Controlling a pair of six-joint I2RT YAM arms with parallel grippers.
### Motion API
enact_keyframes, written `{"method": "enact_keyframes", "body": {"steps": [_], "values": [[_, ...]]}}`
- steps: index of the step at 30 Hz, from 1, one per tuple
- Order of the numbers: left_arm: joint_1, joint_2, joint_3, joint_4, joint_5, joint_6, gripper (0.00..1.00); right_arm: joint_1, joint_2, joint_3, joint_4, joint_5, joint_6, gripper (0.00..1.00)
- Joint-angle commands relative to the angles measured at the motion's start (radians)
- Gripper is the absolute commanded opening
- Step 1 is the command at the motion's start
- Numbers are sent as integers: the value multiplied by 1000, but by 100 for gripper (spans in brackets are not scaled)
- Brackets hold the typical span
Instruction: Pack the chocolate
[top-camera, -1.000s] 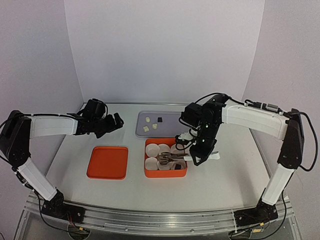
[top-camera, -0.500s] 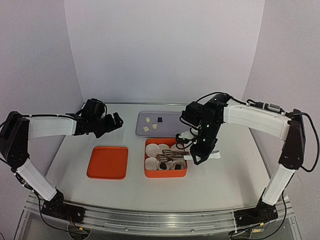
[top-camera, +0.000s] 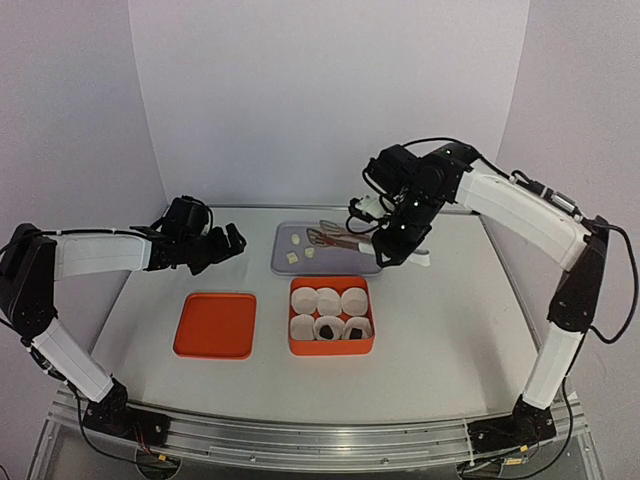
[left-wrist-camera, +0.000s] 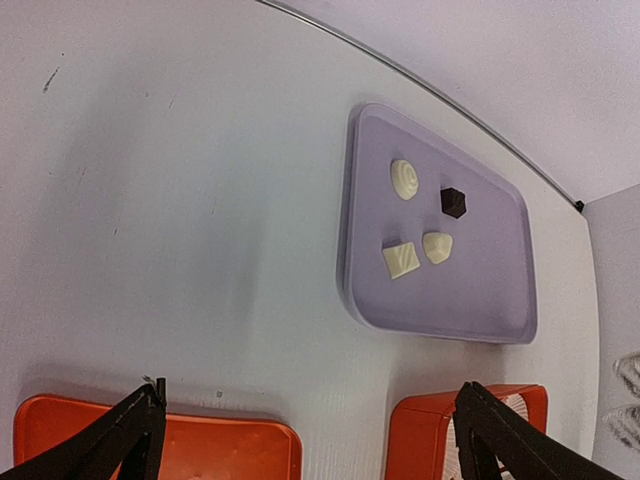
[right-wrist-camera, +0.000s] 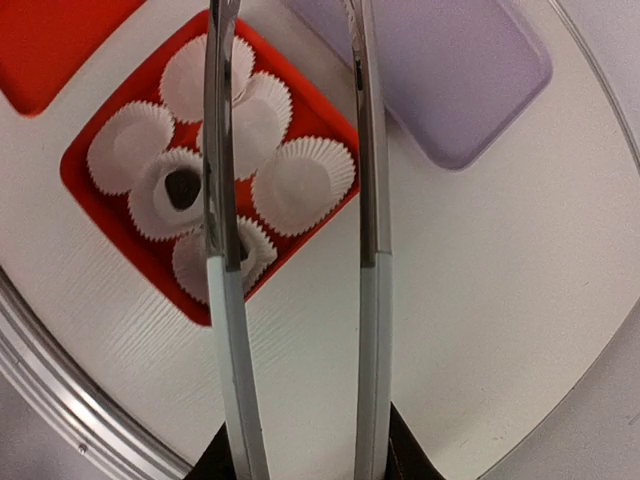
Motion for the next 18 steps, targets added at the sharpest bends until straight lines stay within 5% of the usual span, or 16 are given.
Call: {"method": "enact_keyframes", "body": {"steps": [1,10,18], "values": [[-4,-37,22,8,-25,-18,100,-83,199,229,57,68,134,31],[-4,-11,55,-16,-27,-14,100,-99,530,580,63,86,311,32],[-4,28,68,-15,-6,-15,100,-108,640,665,91,35,359,34]]}}
